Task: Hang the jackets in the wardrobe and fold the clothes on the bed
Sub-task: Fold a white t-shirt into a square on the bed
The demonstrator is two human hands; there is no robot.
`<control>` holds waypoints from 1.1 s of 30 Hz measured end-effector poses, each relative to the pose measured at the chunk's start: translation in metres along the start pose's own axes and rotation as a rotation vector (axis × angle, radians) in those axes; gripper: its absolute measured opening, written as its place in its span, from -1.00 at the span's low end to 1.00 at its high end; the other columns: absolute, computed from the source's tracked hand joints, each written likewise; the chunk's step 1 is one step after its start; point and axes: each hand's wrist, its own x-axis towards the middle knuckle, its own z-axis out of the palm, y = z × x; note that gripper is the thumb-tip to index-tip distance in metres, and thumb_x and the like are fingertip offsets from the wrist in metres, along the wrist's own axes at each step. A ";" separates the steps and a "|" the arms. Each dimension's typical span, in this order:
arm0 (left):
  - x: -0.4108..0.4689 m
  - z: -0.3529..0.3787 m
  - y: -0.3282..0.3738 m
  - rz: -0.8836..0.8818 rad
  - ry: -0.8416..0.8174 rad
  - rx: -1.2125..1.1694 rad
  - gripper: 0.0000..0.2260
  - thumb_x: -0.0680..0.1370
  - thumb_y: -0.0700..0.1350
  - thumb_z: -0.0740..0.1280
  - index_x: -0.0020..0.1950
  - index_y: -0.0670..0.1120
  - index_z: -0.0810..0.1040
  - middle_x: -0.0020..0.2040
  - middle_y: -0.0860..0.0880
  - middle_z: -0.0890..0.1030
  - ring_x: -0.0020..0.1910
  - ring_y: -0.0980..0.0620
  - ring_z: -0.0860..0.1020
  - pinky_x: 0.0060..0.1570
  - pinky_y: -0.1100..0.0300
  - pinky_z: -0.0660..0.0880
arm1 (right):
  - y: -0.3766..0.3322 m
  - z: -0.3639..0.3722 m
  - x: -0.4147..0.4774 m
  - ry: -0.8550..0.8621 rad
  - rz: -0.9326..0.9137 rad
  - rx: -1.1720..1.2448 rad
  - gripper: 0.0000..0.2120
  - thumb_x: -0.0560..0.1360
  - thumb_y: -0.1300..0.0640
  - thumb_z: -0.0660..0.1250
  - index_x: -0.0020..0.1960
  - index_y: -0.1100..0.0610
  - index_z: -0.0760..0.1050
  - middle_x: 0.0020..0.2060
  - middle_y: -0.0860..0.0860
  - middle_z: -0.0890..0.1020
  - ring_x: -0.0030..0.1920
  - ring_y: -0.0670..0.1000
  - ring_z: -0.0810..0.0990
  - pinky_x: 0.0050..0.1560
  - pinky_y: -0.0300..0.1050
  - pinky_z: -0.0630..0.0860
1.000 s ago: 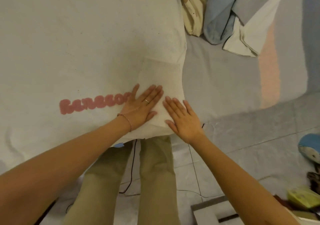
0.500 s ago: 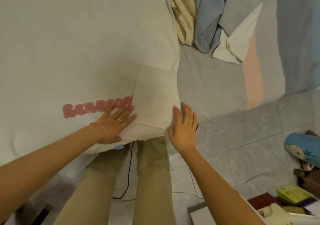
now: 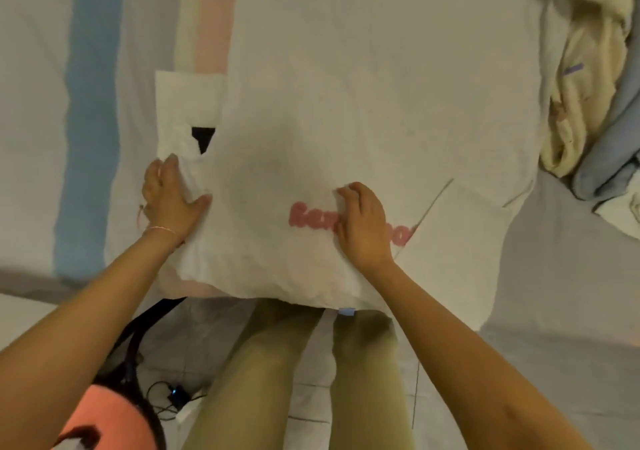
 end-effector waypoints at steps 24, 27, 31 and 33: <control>0.050 -0.077 -0.014 0.422 -0.389 0.153 -0.82 0.48 -0.09 0.36 -0.25 0.04 0.39 -0.24 -0.02 0.51 -0.16 -0.08 0.50 -0.24 0.19 0.35 | -0.112 0.027 0.076 -0.808 -0.157 -0.343 -0.29 0.60 0.06 0.12 0.54 0.02 -0.30 0.44 0.08 0.17 0.35 0.11 0.30 0.36 0.06 0.29; 0.052 -0.085 -0.017 0.259 -0.513 0.022 -0.79 0.44 -0.04 0.44 -0.07 -0.09 0.49 -0.17 -0.03 0.53 -0.13 -0.07 0.53 -0.20 0.14 0.44 | -0.116 0.026 0.080 -0.857 -0.169 -0.391 -0.28 0.61 0.06 0.11 0.53 0.05 -0.35 0.46 0.07 0.12 0.36 0.09 0.29 0.30 0.04 0.32; 0.045 -0.089 -0.032 0.041 -0.713 -0.071 -0.84 0.46 -0.10 0.43 -0.23 -0.04 0.46 -0.25 -0.01 0.52 -0.27 0.06 0.51 -0.41 0.34 0.44 | -0.119 0.025 0.081 -0.892 -0.140 -0.402 -0.27 0.61 0.07 0.12 0.53 0.04 -0.35 0.46 0.07 0.11 0.37 0.09 0.28 0.29 0.03 0.34; 0.037 -0.089 -0.032 -0.005 -0.737 -0.113 -0.87 0.47 -0.07 0.43 -0.18 -0.06 0.51 -0.20 -0.01 0.55 -0.20 0.02 0.54 -0.32 0.37 0.48 | -0.121 0.024 0.081 -0.904 -0.125 -0.392 -0.25 0.60 0.08 0.14 0.53 0.03 -0.35 0.46 0.07 0.12 0.37 0.09 0.28 0.31 0.04 0.34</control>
